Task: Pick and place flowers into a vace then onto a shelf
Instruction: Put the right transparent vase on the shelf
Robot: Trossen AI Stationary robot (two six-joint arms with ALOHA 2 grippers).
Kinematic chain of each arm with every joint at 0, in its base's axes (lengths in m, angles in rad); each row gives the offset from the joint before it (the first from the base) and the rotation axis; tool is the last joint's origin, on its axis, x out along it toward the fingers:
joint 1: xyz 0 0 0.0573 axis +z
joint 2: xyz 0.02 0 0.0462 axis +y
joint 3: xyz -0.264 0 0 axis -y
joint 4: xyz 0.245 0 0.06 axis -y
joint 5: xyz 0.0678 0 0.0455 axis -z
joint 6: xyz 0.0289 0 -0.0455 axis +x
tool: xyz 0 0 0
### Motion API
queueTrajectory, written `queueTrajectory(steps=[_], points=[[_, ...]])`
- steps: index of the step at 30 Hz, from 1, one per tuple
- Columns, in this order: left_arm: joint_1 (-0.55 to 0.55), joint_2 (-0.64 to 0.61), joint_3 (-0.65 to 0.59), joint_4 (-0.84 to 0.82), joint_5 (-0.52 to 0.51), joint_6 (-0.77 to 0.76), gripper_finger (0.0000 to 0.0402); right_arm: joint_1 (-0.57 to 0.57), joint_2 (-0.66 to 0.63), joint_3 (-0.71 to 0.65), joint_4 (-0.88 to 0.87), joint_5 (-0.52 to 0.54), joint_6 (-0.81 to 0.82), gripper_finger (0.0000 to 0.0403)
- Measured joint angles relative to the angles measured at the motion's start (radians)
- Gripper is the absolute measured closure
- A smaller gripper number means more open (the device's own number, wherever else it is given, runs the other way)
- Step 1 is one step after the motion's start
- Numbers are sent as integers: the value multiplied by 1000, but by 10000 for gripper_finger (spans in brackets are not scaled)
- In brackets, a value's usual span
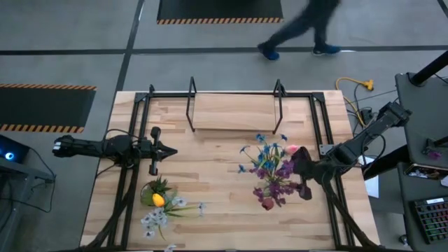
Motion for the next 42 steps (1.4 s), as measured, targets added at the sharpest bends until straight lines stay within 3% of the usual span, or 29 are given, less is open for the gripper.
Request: queueTrajectory(steps=[8, 14, 21, 26, 36, 42], points=[[0, 0, 0, 0, 0, 0, 402, 13, 2, 61, -136, -22, 23, 78], [0, 0, 0, 0, 0, 0, 402, 73, 7, 27, -162, -19, 165, 78], [0, 0, 0, 0, 0, 0, 402, 192, 9, -46, -158, 107, 337, 78], [0, 0, 0, 0, 0, 0, 402, 256, 24, -112, -88, 247, 429, 78], [0, 0, 0, 0, 0, 0, 402, 264, 114, -223, 138, 262, 478, 78], [0, 0, 0, 1, 0, 0, 402, 264, 176, -281, 249, 390, 496, 78]])
